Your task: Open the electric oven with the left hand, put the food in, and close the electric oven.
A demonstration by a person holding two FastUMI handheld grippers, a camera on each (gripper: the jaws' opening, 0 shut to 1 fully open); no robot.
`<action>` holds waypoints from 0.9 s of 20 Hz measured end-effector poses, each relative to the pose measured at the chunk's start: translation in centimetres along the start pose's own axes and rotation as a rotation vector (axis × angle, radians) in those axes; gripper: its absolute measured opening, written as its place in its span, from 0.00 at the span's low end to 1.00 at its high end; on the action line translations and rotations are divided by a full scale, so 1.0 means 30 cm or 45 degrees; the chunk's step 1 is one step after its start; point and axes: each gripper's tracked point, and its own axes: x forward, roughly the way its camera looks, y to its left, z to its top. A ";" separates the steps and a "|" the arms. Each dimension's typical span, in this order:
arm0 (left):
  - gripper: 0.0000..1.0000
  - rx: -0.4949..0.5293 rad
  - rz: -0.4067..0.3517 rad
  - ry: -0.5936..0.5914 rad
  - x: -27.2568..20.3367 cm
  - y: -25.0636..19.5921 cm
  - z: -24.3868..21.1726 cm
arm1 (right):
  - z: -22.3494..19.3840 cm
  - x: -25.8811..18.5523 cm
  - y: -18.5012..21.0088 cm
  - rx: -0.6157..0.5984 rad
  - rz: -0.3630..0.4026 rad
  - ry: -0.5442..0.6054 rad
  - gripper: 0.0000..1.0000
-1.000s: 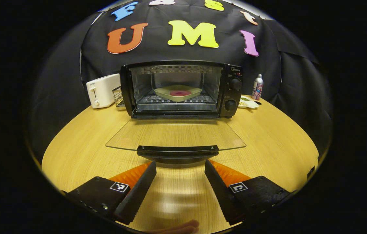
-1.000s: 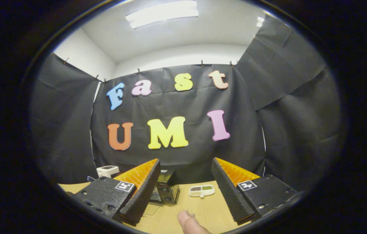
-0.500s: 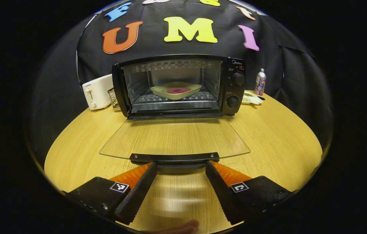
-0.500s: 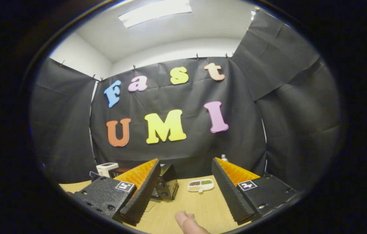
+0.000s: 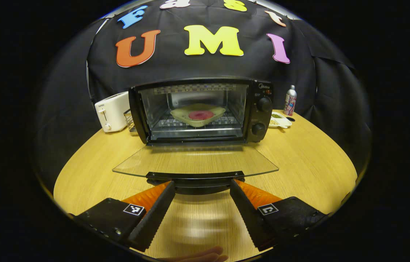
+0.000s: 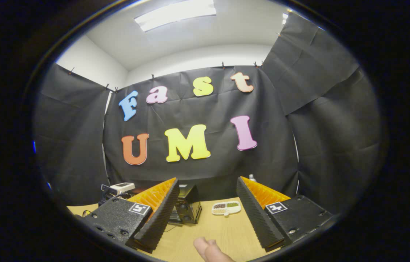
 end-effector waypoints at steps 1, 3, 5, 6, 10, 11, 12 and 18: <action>0.97 0.001 0.002 -0.033 0.003 0.004 0.038 | 0.002 -0.004 0.005 -0.006 -0.004 0.004 0.95; 0.98 -0.009 0.008 -0.052 0.002 0.009 0.079 | -0.016 -0.001 0.025 -0.025 0.009 0.034 0.95; 0.98 -0.011 0.012 -0.073 0.005 0.016 0.119 | -0.021 -0.008 0.045 -0.031 0.025 0.060 0.96; 0.98 0.005 0.012 -0.093 0.007 0.020 0.147 | -0.016 -0.012 0.045 -0.035 0.023 0.064 0.96; 0.98 0.028 0.013 -0.137 0.019 0.027 0.212 | 0.000 -0.025 0.031 -0.045 -0.007 0.041 0.95; 0.98 0.024 0.012 -0.147 0.022 0.030 0.230 | 0.003 -0.029 0.027 -0.054 -0.012 0.042 1.00; 0.98 0.008 0.009 -0.158 0.028 0.031 0.247 | 0.006 -0.028 0.032 -0.066 -0.008 0.044 0.95; 0.98 0.029 -0.012 -0.199 0.089 0.041 0.385 | 0.050 -0.064 0.061 -0.140 0.014 0.018 0.96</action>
